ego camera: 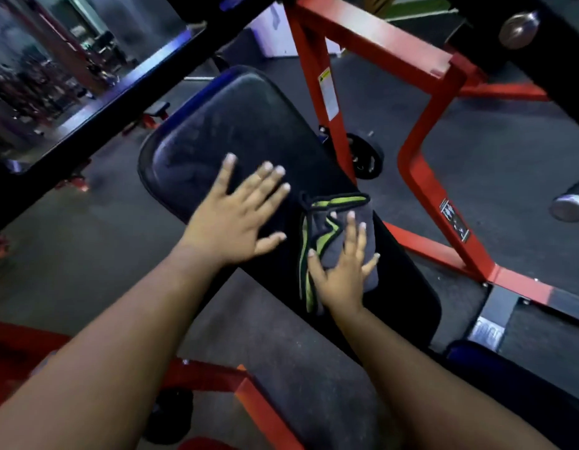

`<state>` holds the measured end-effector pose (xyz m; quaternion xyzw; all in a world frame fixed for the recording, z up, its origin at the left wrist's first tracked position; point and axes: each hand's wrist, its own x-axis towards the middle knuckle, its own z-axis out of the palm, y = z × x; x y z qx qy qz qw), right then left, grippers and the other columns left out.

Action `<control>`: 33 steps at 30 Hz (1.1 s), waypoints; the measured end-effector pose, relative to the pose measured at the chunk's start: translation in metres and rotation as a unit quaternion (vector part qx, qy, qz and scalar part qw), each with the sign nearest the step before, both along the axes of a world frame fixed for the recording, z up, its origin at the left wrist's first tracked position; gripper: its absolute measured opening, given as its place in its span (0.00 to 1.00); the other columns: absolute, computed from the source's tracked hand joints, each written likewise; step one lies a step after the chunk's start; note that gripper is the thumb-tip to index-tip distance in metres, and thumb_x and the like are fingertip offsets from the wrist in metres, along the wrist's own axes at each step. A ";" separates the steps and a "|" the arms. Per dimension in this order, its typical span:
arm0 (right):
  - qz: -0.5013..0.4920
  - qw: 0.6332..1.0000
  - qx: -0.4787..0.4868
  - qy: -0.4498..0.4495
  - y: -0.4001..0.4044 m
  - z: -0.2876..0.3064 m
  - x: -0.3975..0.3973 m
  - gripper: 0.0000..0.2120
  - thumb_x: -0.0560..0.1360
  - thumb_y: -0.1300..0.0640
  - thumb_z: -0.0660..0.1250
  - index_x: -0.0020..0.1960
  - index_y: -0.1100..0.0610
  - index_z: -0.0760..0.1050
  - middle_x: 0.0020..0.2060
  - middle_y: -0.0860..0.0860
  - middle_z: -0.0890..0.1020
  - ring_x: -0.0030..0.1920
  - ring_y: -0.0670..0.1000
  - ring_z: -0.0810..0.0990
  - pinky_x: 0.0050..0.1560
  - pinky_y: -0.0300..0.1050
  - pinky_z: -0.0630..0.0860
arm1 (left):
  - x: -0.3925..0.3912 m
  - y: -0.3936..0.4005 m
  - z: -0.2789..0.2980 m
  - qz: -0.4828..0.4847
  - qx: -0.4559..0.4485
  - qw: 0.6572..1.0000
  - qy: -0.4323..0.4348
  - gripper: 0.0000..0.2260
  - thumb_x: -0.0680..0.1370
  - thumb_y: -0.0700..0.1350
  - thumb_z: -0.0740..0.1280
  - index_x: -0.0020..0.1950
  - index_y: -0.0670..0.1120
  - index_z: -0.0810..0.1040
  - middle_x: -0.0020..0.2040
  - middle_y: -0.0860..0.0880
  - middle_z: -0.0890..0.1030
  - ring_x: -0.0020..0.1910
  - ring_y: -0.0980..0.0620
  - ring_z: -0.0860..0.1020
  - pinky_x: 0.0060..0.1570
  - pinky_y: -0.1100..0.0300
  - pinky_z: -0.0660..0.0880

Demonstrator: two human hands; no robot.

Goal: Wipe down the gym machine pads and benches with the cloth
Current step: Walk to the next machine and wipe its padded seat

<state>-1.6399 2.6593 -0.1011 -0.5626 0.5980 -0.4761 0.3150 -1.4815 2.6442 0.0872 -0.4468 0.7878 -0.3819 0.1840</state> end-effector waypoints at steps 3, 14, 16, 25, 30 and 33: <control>-0.010 0.999 0.009 0.034 -0.033 0.045 0.013 0.40 0.74 0.34 0.54 0.79 0.34 0.34 0.83 0.44 0.45 0.83 0.55 0.44 0.70 0.82 0.50 | -0.012 0.003 -0.021 0.037 0.006 0.999 -0.022 0.37 0.82 0.68 0.45 0.83 0.44 0.57 0.83 0.44 0.56 0.83 0.47 0.53 0.78 0.32 0.45; -0.118 0.967 0.198 -0.104 -0.011 -0.094 -0.078 0.50 0.66 0.29 0.53 0.82 0.53 0.55 0.81 0.56 0.60 0.81 0.60 0.59 0.77 0.63 0.58 | -0.014 0.003 -0.024 0.046 -0.014 0.999 -0.023 0.40 0.80 0.72 0.44 0.85 0.48 0.51 0.85 0.45 0.51 0.84 0.45 0.49 0.78 0.33 0.43; -0.142 0.962 0.203 -0.116 -0.016 -0.071 -0.059 0.50 0.66 0.29 0.52 0.83 0.53 0.55 0.81 0.57 0.60 0.81 0.60 0.59 0.75 0.68 0.56 | -0.013 0.003 -0.023 0.046 -0.016 0.999 -0.020 0.39 0.81 0.72 0.43 0.85 0.48 0.50 0.85 0.45 0.51 0.84 0.45 0.49 0.78 0.33 0.44; -0.005 1.000 -0.027 0.015 -0.026 -0.029 -0.033 0.40 0.76 0.35 0.58 0.83 0.45 0.49 0.83 0.44 0.55 0.83 0.48 0.50 0.74 0.71 0.54 | -0.015 0.006 -0.024 0.055 -0.006 0.998 -0.014 0.38 0.81 0.70 0.42 0.85 0.48 0.48 0.85 0.45 0.49 0.84 0.46 0.47 0.78 0.33 0.43; -0.144 0.963 0.199 -0.111 -0.009 -0.075 -0.052 0.47 0.68 0.31 0.55 0.83 0.49 0.52 0.82 0.55 0.57 0.82 0.56 0.55 0.74 0.72 0.54 | -0.025 0.004 -0.029 0.092 0.001 0.995 -0.029 0.37 0.82 0.68 0.42 0.84 0.48 0.44 0.85 0.44 0.44 0.84 0.46 0.42 0.72 0.26 0.34; -0.067 0.992 0.099 -0.045 -0.016 -0.044 -0.034 0.43 0.75 0.34 0.60 0.83 0.44 0.46 0.83 0.48 0.52 0.83 0.51 0.48 0.75 0.73 0.49 | -0.056 0.002 -0.063 0.031 0.069 0.997 -0.032 0.38 0.81 0.67 0.51 0.84 0.46 0.48 0.85 0.44 0.46 0.84 0.47 0.44 0.71 0.24 0.34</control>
